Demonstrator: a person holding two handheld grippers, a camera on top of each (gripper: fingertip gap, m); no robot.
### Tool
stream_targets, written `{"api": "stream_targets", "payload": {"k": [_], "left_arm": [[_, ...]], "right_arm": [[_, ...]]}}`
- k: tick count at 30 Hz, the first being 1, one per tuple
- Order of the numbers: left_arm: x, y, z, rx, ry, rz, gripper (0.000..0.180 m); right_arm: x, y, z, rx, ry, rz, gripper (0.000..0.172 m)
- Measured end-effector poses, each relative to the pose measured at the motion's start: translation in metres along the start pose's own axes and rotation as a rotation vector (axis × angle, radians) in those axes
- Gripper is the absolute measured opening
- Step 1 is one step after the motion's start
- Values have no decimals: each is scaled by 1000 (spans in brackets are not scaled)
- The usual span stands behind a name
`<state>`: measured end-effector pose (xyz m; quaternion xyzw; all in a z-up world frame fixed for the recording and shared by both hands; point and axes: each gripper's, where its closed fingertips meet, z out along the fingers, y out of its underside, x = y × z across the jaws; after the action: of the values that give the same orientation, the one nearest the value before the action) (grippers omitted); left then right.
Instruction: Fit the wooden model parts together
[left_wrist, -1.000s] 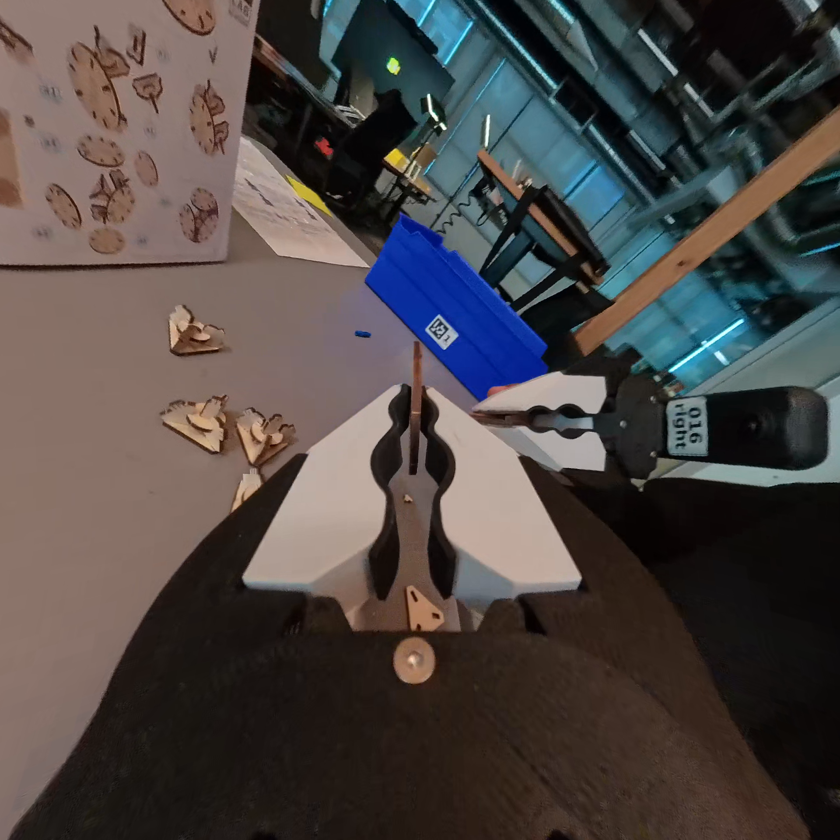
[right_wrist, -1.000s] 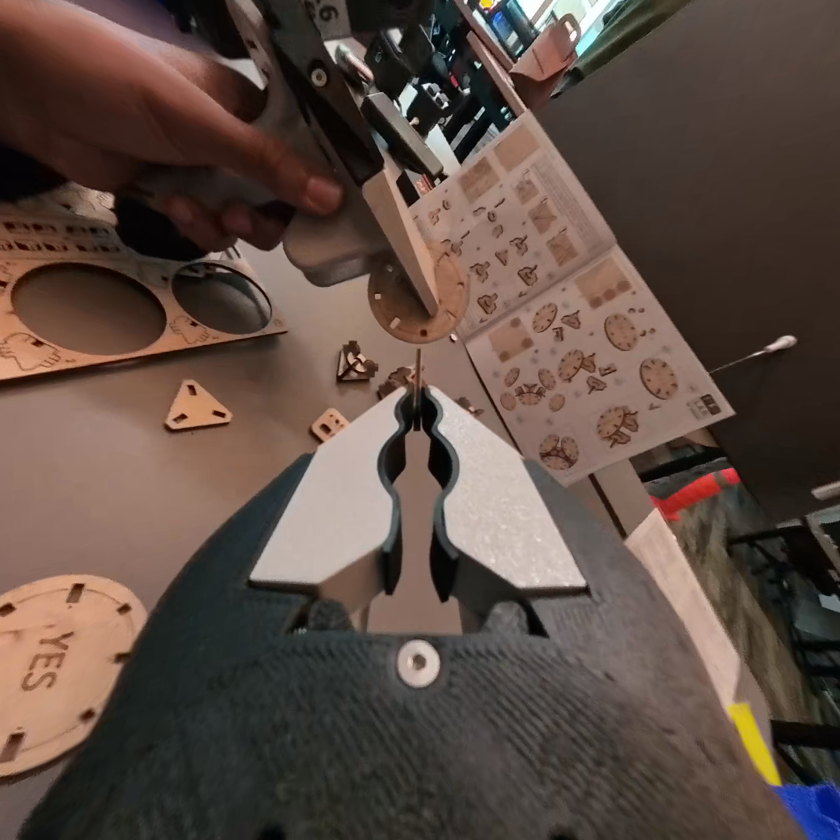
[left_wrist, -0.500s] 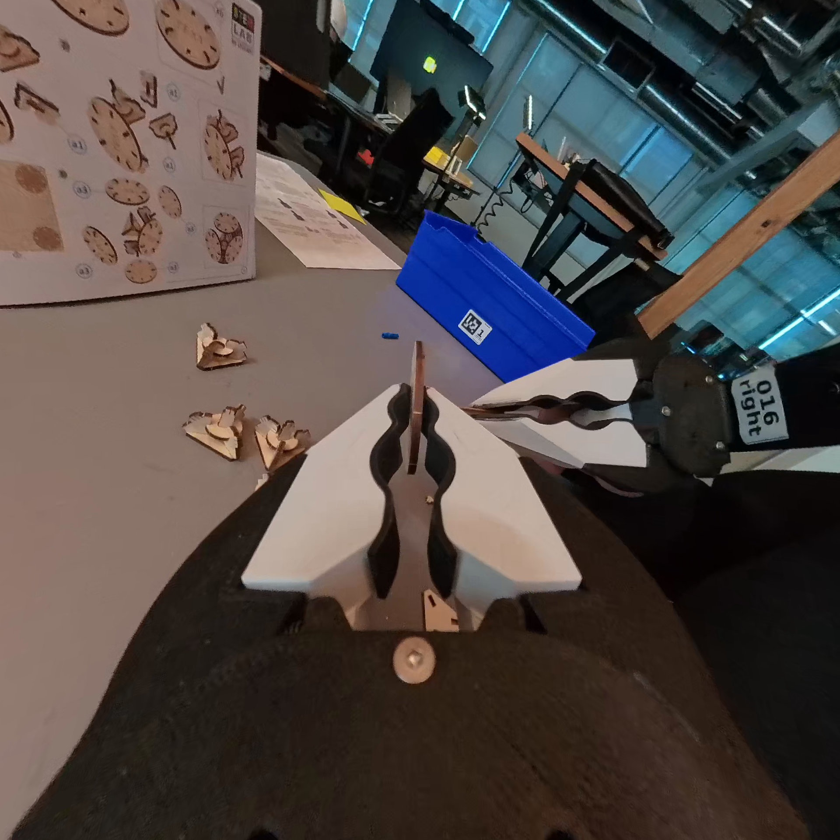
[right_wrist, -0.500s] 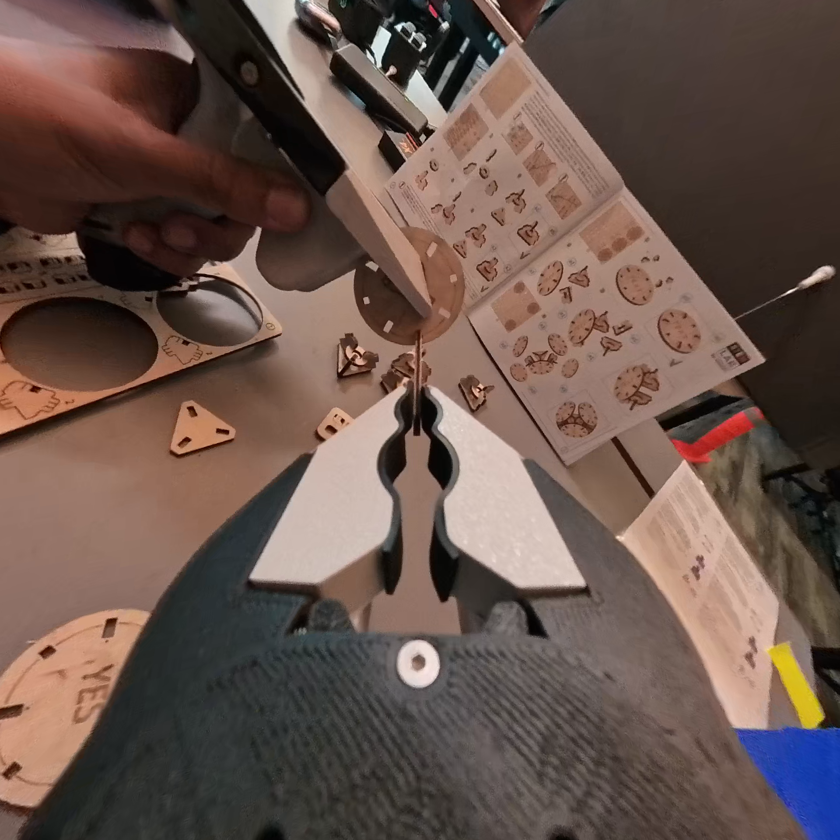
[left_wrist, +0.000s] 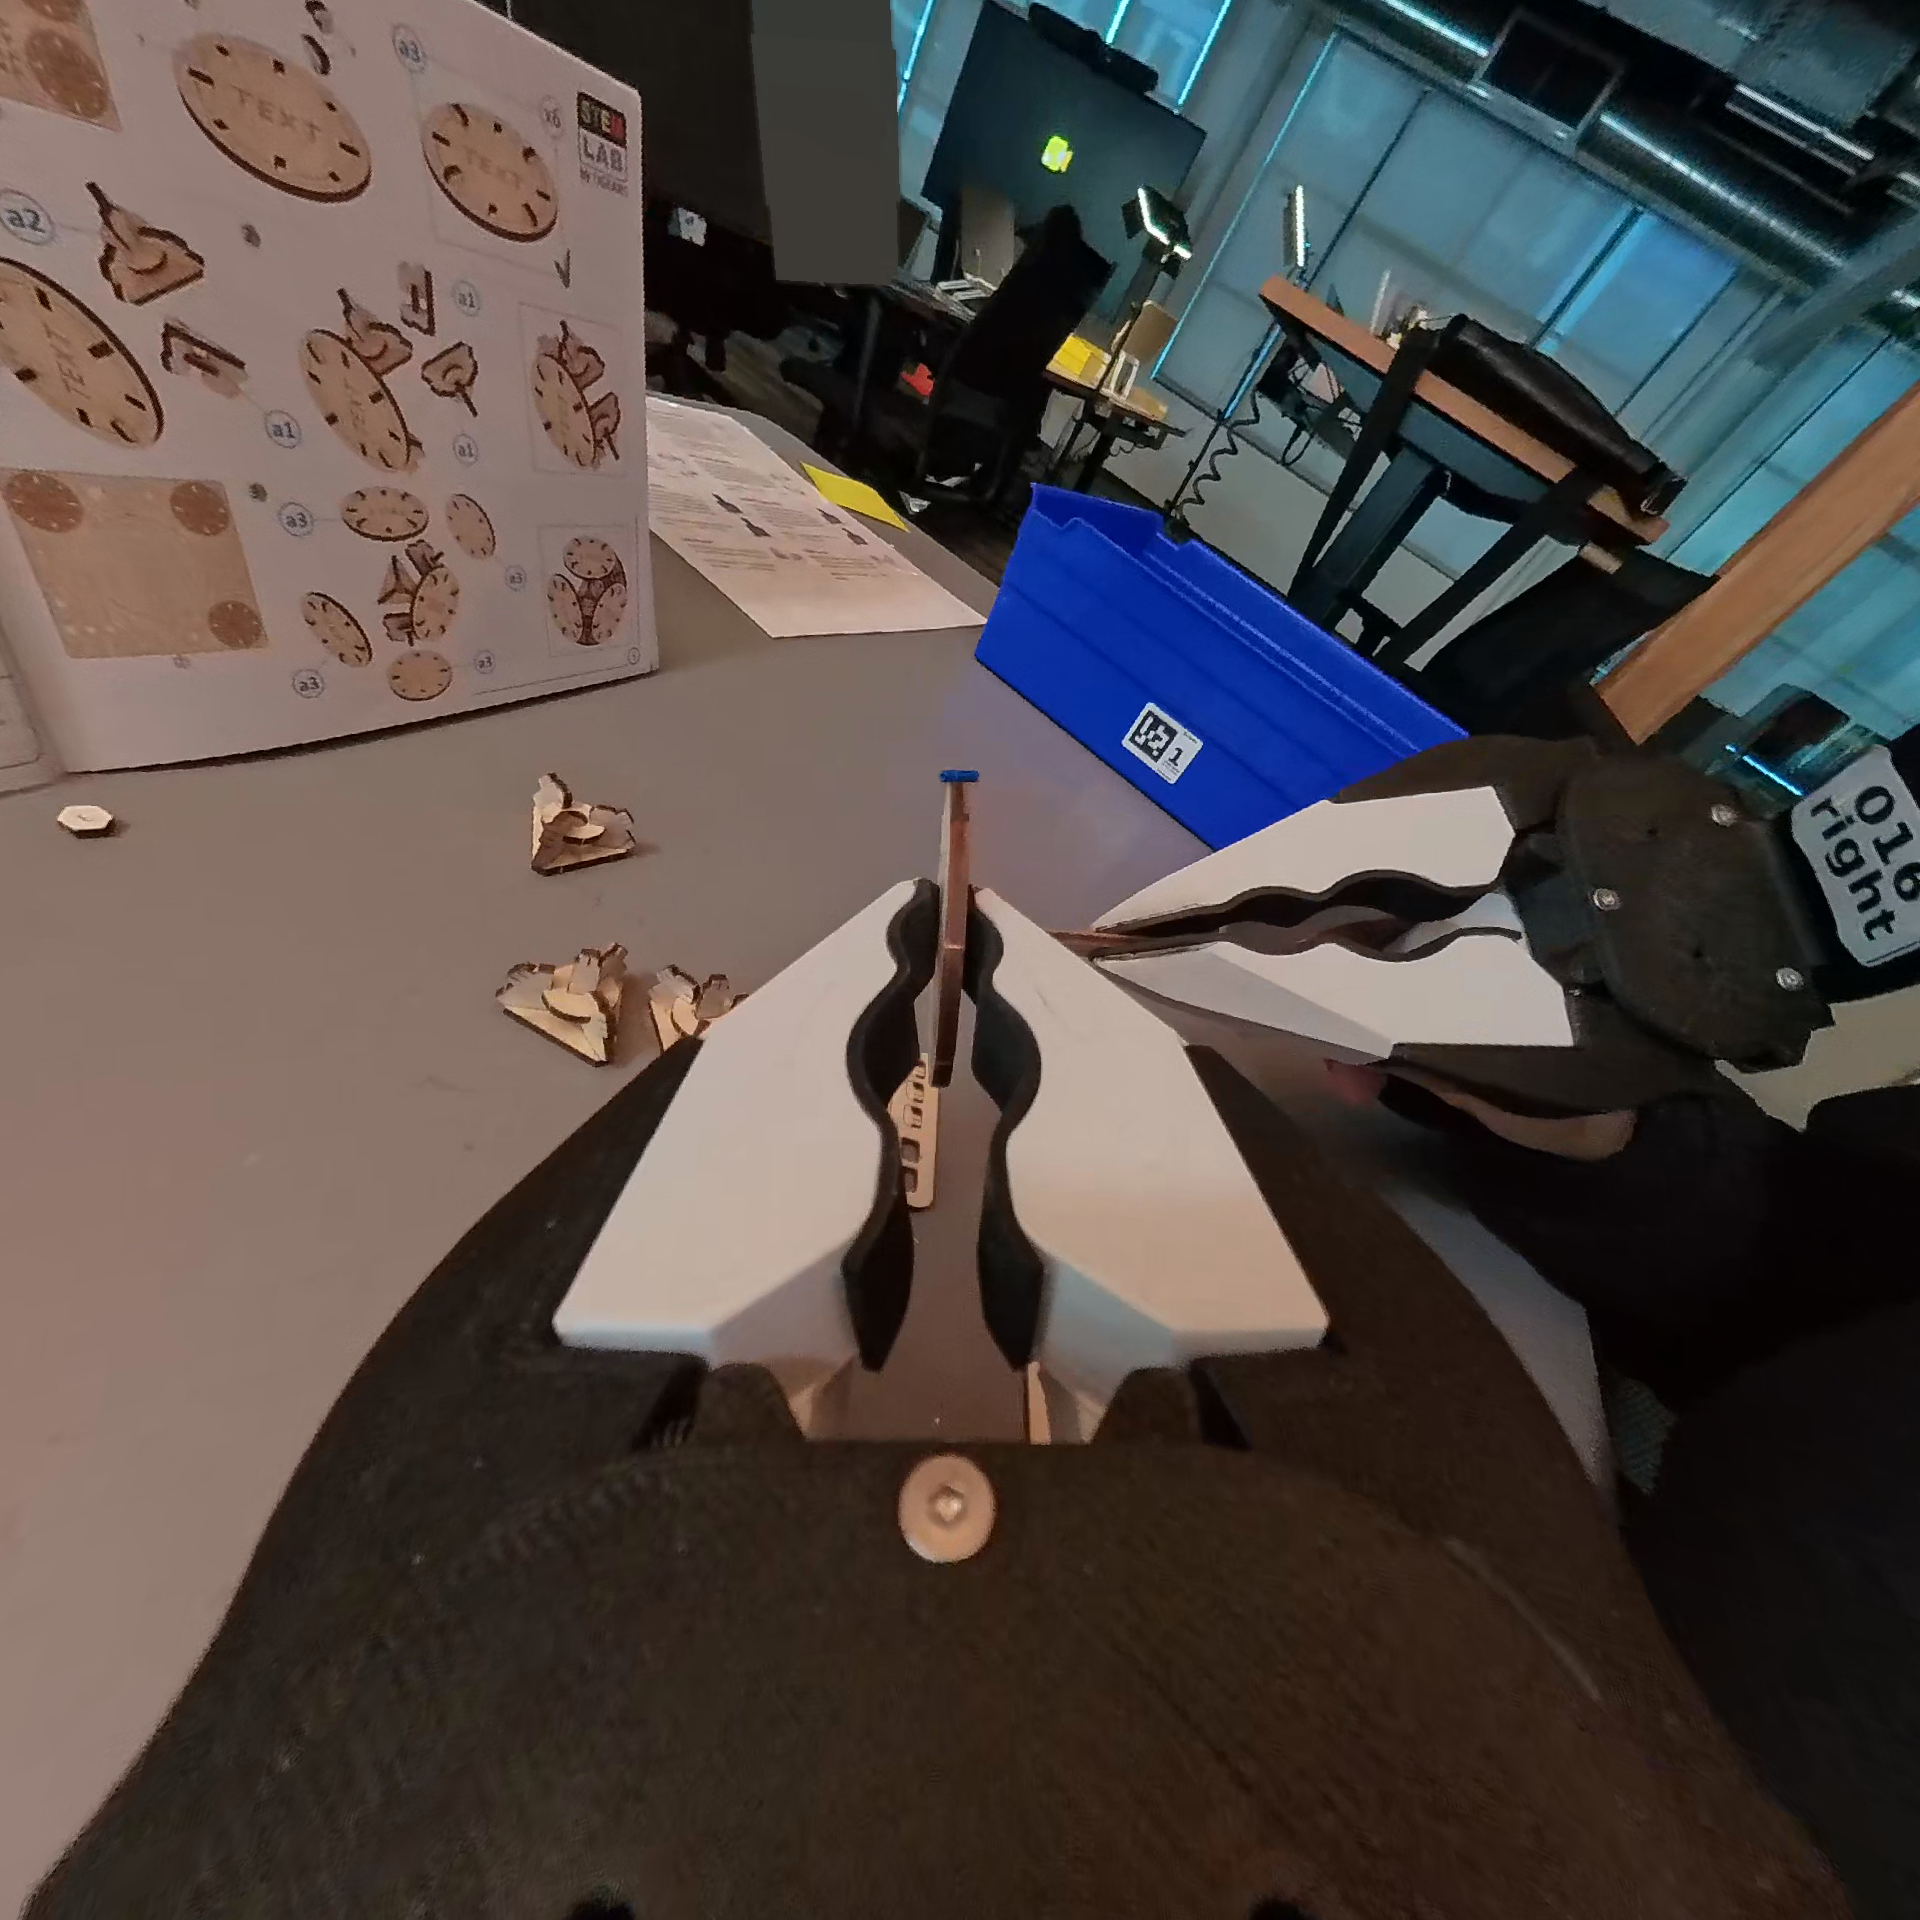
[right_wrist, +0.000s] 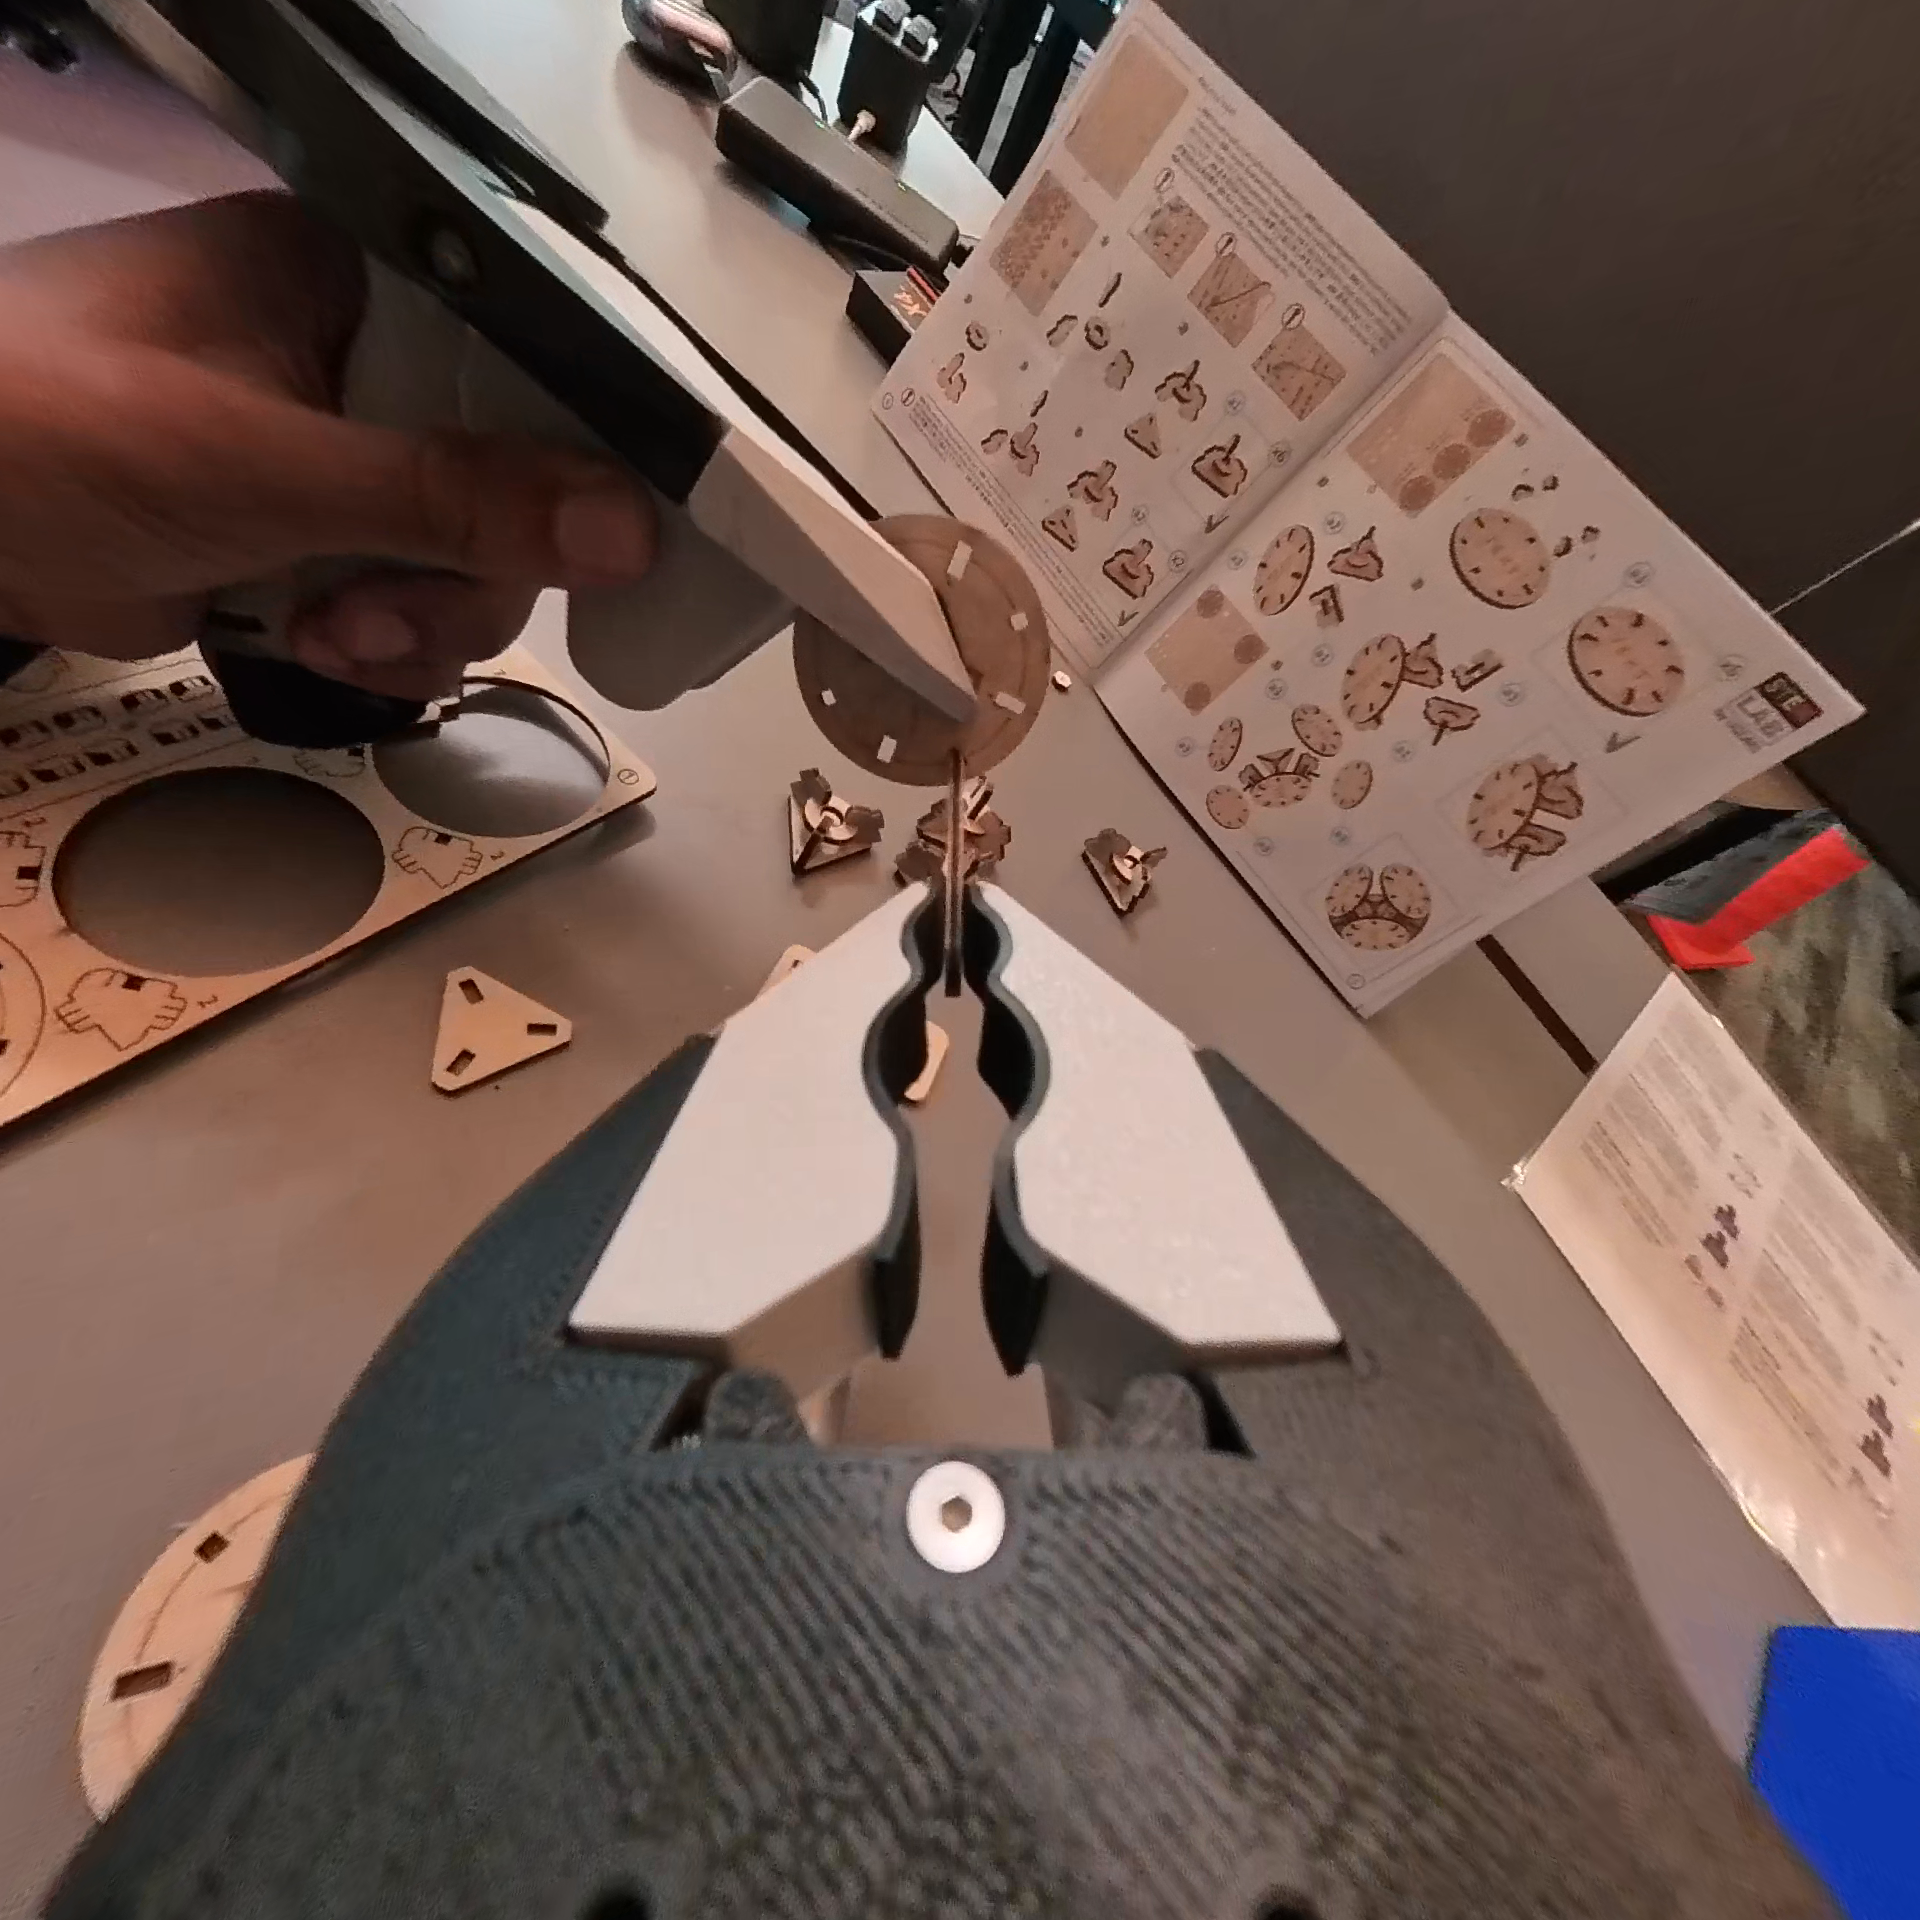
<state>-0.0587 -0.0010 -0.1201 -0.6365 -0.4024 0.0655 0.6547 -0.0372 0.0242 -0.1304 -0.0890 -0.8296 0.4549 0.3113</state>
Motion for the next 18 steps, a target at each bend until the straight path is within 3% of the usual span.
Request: {"api": "stream_targets", "payload": {"k": [10,18], "left_arm": [[-1,2,1,-12,-16,18,0],[-1,3,2,-17,-28,45,0]], "right_arm": [[-1,6,3,-71,112,-243,1],[-1,6,2,-86,119,-252,1]]}}
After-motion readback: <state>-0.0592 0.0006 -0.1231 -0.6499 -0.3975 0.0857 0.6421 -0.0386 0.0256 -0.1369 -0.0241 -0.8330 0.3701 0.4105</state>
